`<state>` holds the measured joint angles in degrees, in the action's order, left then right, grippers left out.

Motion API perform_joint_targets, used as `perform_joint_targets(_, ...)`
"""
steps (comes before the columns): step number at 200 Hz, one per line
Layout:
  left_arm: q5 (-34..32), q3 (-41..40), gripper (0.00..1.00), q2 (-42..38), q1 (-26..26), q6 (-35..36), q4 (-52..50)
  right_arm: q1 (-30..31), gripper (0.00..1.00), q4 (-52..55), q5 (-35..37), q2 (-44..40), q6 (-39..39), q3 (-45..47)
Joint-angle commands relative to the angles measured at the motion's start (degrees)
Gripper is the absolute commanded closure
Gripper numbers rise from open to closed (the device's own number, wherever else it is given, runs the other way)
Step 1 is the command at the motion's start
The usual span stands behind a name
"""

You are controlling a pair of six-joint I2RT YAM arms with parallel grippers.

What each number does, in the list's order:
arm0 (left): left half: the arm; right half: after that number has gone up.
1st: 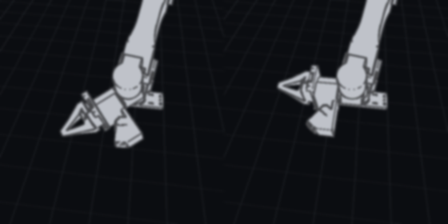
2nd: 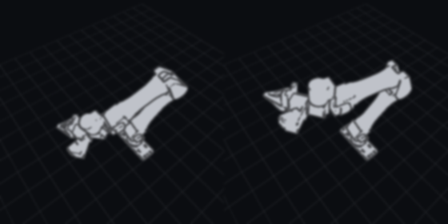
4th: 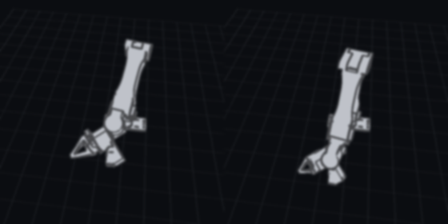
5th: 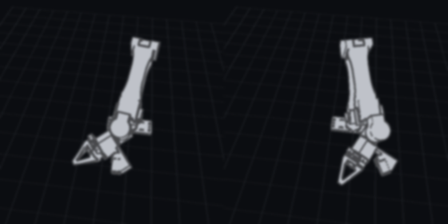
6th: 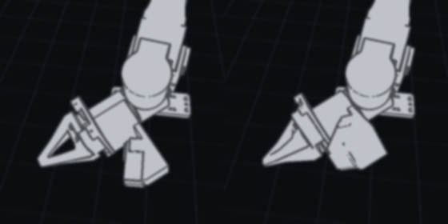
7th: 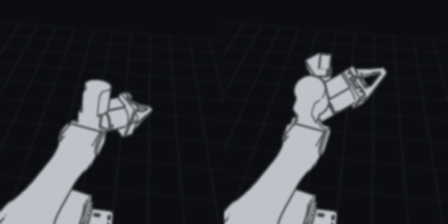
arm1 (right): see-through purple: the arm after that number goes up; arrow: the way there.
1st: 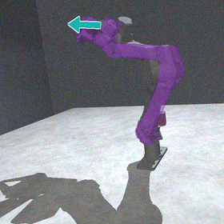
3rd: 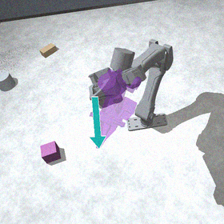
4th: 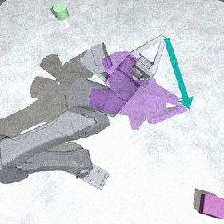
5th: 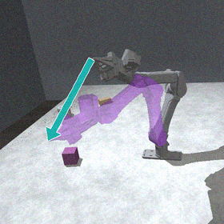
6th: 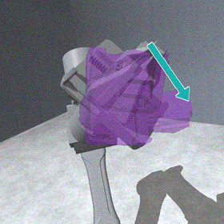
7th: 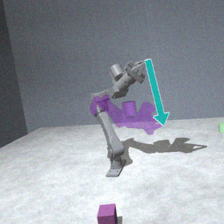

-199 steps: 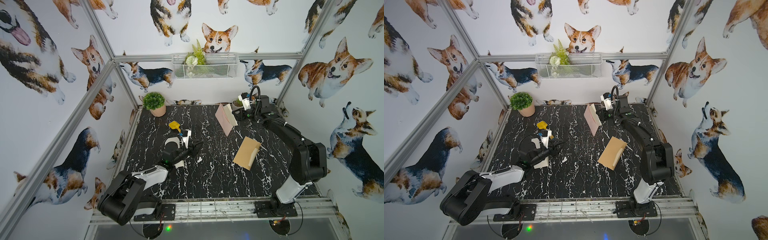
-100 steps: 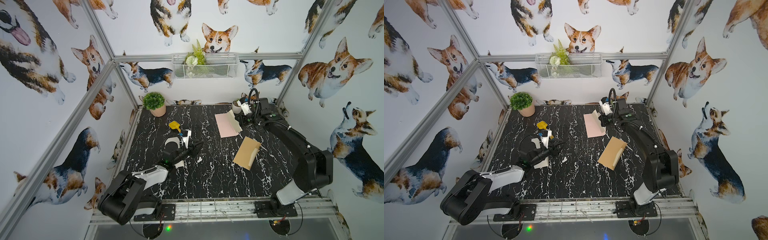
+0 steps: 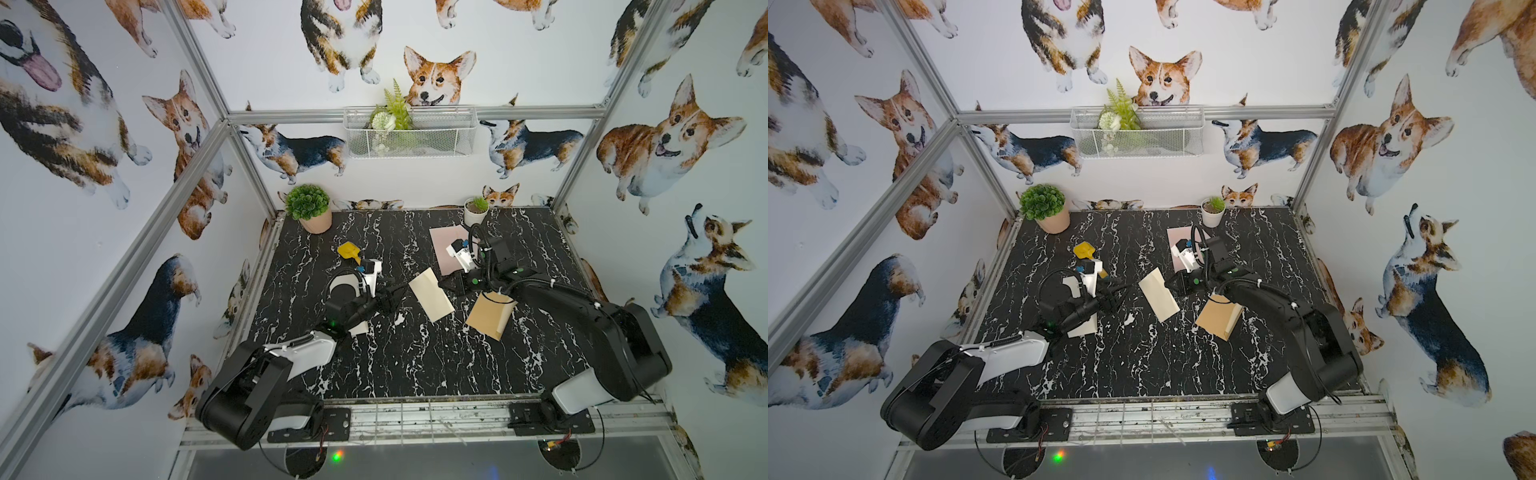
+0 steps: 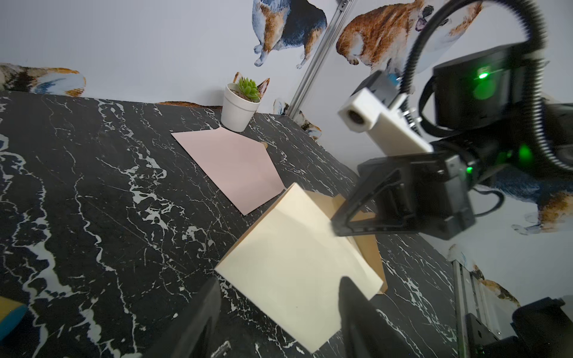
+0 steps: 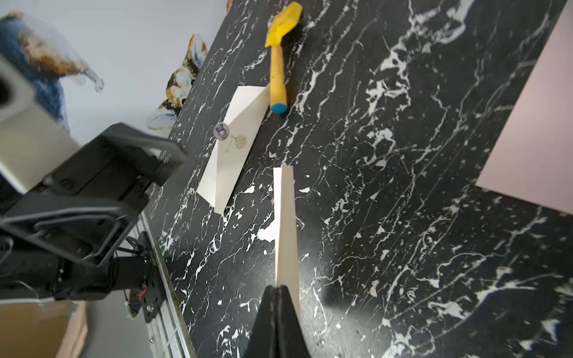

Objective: Take the letter paper out of the envelope
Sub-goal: Take out the letter paper from the envelope, then place the letter paper at the center of the board.

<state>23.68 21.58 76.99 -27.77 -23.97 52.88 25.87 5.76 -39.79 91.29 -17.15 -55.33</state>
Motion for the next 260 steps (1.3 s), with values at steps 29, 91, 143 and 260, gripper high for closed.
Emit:
perform_joint_targets(29, 0.31, 0.22, 0.37, 1.17, 0.09, -0.33, 2.14, -1.08, 1.00, -4.84, -3.44, 7.45, -1.82, -1.00)
perform_joint_targets(91, -0.35, 0.30, 0.37, -0.38, 0.08, -0.03, 0.33, 4.42, 0.55, 14.49, 28.89, 7.10, 5.15, -7.02)
perform_joint_targets(143, -2.56, 0.70, 0.37, -1.49, 0.08, 0.05, -2.73, 20.79, 0.41, 19.81, 46.32, 0.19, 8.48, -4.75)
perform_joint_targets(260, -17.32, 0.22, 0.27, -7.10, 0.26, 0.58, -14.29, 30.91, 0.33, 8.48, 54.20, 6.96, 4.22, -2.00)
